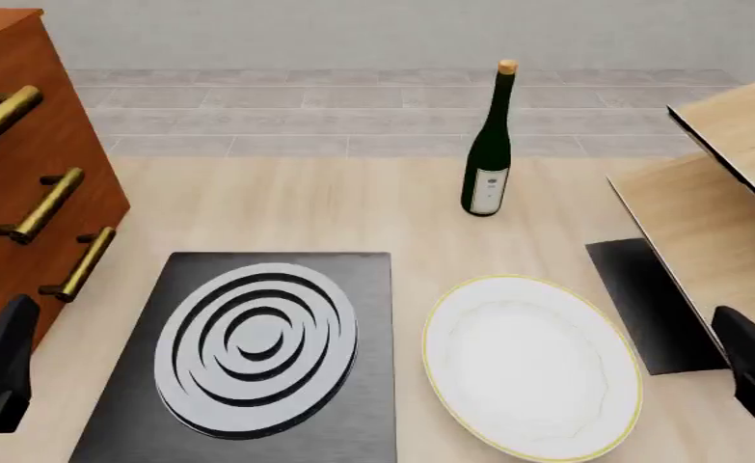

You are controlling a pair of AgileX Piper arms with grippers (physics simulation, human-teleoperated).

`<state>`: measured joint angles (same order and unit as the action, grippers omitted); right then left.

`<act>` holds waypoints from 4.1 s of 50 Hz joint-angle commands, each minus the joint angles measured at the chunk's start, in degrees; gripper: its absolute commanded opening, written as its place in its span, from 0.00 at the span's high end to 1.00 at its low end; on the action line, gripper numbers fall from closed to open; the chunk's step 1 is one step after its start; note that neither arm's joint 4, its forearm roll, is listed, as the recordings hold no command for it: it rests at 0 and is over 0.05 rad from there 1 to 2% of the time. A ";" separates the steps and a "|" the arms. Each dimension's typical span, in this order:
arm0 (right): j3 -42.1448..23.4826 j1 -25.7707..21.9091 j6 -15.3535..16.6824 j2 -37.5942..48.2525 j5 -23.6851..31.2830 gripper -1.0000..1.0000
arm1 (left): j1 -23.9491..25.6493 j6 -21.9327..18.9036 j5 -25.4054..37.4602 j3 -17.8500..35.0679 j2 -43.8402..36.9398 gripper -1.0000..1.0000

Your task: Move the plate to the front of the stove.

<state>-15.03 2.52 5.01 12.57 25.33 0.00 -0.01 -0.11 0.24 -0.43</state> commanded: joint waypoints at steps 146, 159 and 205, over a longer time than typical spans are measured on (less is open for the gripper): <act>15.02 -10.97 -30.18 43.11 -30.17 0.00 | 0.00 0.02 0.00 0.00 -0.01 0.00; 15.02 -11.74 -31.20 48.26 -34.14 0.00 | -0.01 0.01 0.00 0.00 0.00 0.00; 15.02 -11.51 -30.47 47.47 -34.64 1.00 | 0.00 0.01 0.00 0.00 -0.01 0.00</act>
<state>-0.68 -9.98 -26.01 64.50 -13.36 0.00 -0.01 -0.11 0.25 -0.44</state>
